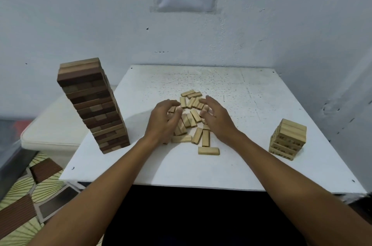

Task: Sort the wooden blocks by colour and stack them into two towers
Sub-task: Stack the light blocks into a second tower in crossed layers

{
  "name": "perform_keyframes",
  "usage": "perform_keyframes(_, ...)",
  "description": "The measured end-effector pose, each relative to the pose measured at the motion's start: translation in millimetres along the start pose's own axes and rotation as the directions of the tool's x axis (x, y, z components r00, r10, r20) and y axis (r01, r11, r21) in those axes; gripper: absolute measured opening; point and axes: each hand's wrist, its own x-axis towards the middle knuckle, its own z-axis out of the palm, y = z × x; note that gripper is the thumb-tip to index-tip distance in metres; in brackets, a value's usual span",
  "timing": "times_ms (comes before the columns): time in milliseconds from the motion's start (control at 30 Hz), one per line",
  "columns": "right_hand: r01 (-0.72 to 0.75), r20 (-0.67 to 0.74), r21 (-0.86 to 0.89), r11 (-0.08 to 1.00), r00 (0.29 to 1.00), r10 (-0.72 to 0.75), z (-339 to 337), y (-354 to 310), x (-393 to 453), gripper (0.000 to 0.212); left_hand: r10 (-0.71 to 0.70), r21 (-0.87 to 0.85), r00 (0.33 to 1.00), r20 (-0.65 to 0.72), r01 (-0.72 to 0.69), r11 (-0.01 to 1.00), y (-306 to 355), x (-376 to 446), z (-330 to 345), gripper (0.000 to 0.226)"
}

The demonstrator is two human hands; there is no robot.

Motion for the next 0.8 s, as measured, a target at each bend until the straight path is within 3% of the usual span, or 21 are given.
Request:
perform_keyframes(33, 0.024, -0.018, -0.074, 0.997, 1.0, -0.026, 0, -1, -4, 0.044, 0.045, 0.047, 0.999, 0.02, -0.046, 0.998, -1, -4, -4, 0.042)
perform_keyframes(100, 0.019, -0.002, -0.389, 0.921, 1.0, -0.022, -1, 0, -14, 0.05, 0.11, 0.176, 0.989, 0.099, -0.126, 0.976, -3, -16, -9, 0.053)
perform_keyframes(167, 0.016, 0.092, -0.604, 0.797, 0.995, 0.05, 0, 1, -27, 0.061, 0.079, 0.35, 0.966, 0.245, -0.164, 0.922, -4, -33, -11, 0.074)
perform_keyframes(233, 0.091, 0.191, -0.71, 0.698, 0.979, 0.066, 7, 6, -36, 0.063, -0.01, 0.474, 0.934, 0.357, -0.172, 0.864, -9, -49, -7, 0.086)
perform_keyframes(300, 0.164, 0.227, -0.693, 0.702, 0.974, -0.003, 10, 6, -40, 0.059, -0.045, 0.508, 0.927, 0.374, -0.164, 0.846, -12, -59, -5, 0.084)
perform_keyframes(367, 0.191, 0.233, -0.598, 0.779, 0.971, -0.059, 10, 3, -41, 0.052, -0.015, 0.497, 0.946, 0.323, -0.157, 0.853, -12, -61, -7, 0.08)
perform_keyframes(500, 0.175, 0.272, -0.355, 0.918, 0.959, -0.077, 7, 3, -44, 0.043, 0.019, 0.476, 0.978, 0.209, -0.119, 0.871, -13, -65, -10, 0.073)
perform_keyframes(600, 0.133, 0.207, -0.148, 0.98, 0.973, -0.101, 0, -1, -49, 0.043, 0.039, 0.441, 0.984, 0.173, -0.113, 0.89, -14, -68, -12, 0.064)
perform_keyframes(700, 0.167, 0.328, -0.202, 0.965, 0.94, -0.094, -16, -4, -58, 0.057, 0.071, 0.373, 0.979, 0.192, -0.14, 0.917, -14, -72, -16, 0.061)
perform_keyframes(800, 0.217, 0.469, -0.333, 0.918, 0.882, -0.038, -31, -1, -65, 0.056, 0.074, 0.362, 0.965, 0.252, -0.164, 0.918, -13, -80, -19, 0.066)
